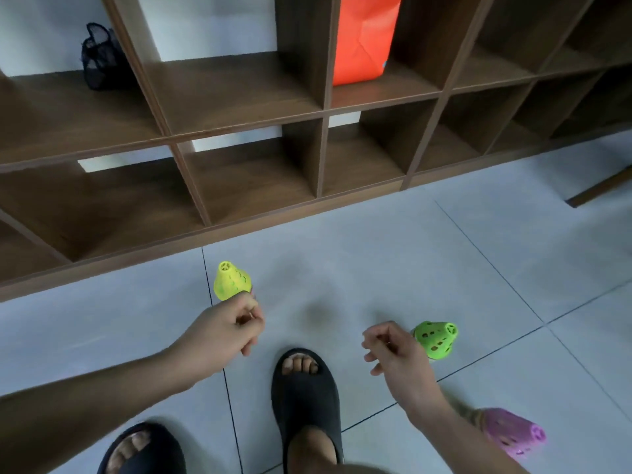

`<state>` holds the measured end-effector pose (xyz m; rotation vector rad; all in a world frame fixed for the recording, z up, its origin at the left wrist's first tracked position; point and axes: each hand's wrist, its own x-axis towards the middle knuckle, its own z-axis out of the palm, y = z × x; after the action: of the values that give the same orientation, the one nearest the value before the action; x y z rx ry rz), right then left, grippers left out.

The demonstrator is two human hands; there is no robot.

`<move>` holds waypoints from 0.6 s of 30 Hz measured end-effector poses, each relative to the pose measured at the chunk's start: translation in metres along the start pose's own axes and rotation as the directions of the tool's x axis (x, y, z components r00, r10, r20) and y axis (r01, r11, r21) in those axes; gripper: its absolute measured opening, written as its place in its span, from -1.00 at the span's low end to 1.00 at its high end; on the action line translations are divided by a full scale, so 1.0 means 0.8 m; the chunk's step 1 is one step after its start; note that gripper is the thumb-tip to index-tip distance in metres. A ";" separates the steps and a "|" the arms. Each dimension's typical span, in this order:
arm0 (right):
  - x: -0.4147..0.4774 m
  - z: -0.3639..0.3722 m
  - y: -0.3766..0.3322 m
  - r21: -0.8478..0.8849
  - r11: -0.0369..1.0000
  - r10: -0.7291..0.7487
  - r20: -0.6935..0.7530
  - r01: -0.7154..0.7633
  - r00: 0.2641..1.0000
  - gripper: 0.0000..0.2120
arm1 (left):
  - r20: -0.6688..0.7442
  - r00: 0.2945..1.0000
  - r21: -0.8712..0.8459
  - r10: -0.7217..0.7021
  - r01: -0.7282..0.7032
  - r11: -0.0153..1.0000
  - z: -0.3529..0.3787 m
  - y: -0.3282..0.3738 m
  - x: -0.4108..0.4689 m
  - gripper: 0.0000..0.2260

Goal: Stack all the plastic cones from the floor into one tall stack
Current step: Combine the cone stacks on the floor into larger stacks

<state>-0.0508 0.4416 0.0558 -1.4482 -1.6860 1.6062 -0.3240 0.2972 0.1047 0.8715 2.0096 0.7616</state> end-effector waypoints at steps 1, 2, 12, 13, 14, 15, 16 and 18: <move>-0.007 -0.012 0.008 0.021 1.000 0.011 -0.018 -0.010 1.000 -0.89 | 0.039 0.999 0.040 0.035 -0.036 0.999 -0.002 0.015 -0.004 -0.90; -0.013 -0.024 0.016 0.043 0.999 0.025 -0.035 -0.024 0.999 -0.89 | 0.071 0.995 0.079 0.064 -0.070 0.994 -0.004 0.031 -0.008 -0.89; -0.111 -0.126 0.104 0.129 0.977 0.186 -0.111 -0.171 0.976 -0.88 | 0.273 0.942 0.297 0.197 -0.277 0.914 0.066 0.175 -0.008 -0.89; -0.122 -0.136 0.117 0.137 0.973 0.205 -0.127 -0.188 0.970 -0.89 | 0.308 0.925 0.287 0.221 -0.312 0.906 0.085 0.191 -0.008 -0.90; -0.133 -0.145 0.129 0.145 0.967 0.228 -0.144 -0.208 0.963 -0.90 | 0.350 0.905 0.271 0.243 -0.347 0.898 0.105 0.205 -0.009 -0.91; -0.142 -0.155 0.142 0.152 0.962 0.251 -0.161 -0.227 0.955 -0.90 | 0.396 0.881 0.253 0.258 -0.375 0.892 0.126 0.217 -0.010 -0.92; -0.149 -0.163 0.155 0.159 0.956 0.273 -0.174 -0.247 0.946 -0.89 | 0.442 0.856 0.235 0.269 -0.399 0.886 0.147 0.228 -0.009 -0.92; -0.160 -0.180 0.177 0.191 0.937 0.329 -0.203 -0.292 0.922 -0.88 | 0.517 0.808 0.202 0.283 -0.436 0.877 0.191 0.245 -0.007 -0.90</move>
<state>0.1743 0.3751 0.0120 -1.8120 -1.2160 1.6083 -0.1327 0.4380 0.1785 1.5076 1.5502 0.3693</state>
